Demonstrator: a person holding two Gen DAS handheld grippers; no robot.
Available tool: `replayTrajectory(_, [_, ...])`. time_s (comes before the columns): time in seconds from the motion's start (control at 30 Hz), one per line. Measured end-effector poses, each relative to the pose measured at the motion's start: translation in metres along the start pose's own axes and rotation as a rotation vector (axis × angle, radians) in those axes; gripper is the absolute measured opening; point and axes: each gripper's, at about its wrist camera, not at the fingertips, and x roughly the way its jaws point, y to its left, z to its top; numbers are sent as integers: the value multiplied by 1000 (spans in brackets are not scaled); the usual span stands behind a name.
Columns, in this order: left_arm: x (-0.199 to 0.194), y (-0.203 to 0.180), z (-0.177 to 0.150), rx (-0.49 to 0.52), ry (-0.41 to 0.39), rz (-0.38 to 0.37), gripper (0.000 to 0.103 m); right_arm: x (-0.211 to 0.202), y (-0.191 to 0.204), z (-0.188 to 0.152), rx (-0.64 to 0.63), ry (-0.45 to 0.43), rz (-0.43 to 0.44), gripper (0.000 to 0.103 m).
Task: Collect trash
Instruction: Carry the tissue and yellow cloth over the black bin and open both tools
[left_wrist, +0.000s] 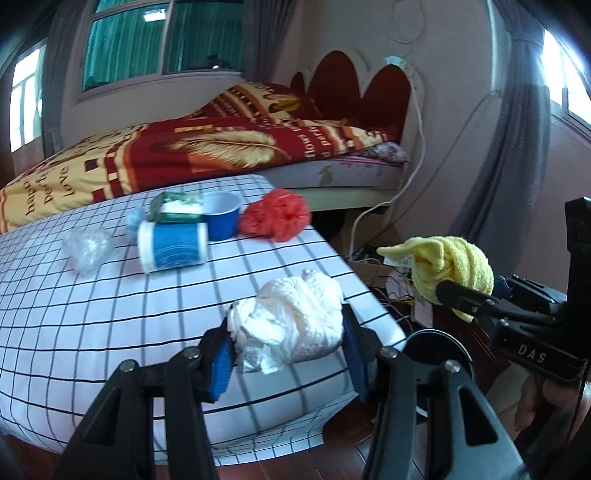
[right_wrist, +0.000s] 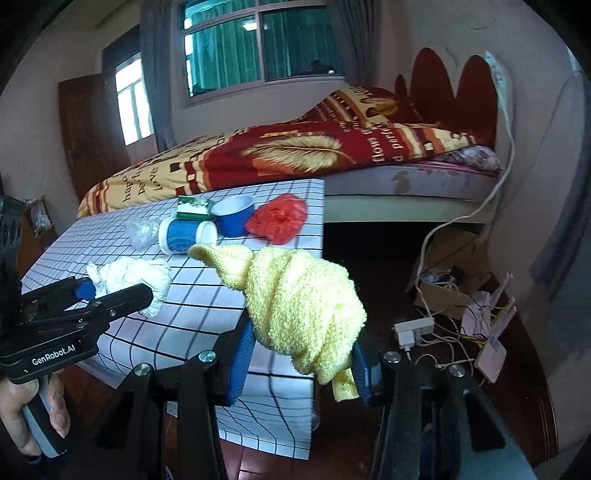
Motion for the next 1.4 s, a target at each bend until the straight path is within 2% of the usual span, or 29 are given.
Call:
replayTrajectory(0.4, [13,-55,0,65,16,-95,52,-34,-63,-29,123,-3,-102,49])
replayTrajectory(0.8, [39,-120,-12,142,71,-211,52,-54,-112,-64,208,27,-195,49])
replayTrajectory(1.17, [70,-171,-34,205,161,-306,52,-55,-162,-112,283,99,-282,49])
replayTrajectory(1.4, [99,-198,-54,239,251,-367,52,-47,-187,-145,303,154,-315,49])
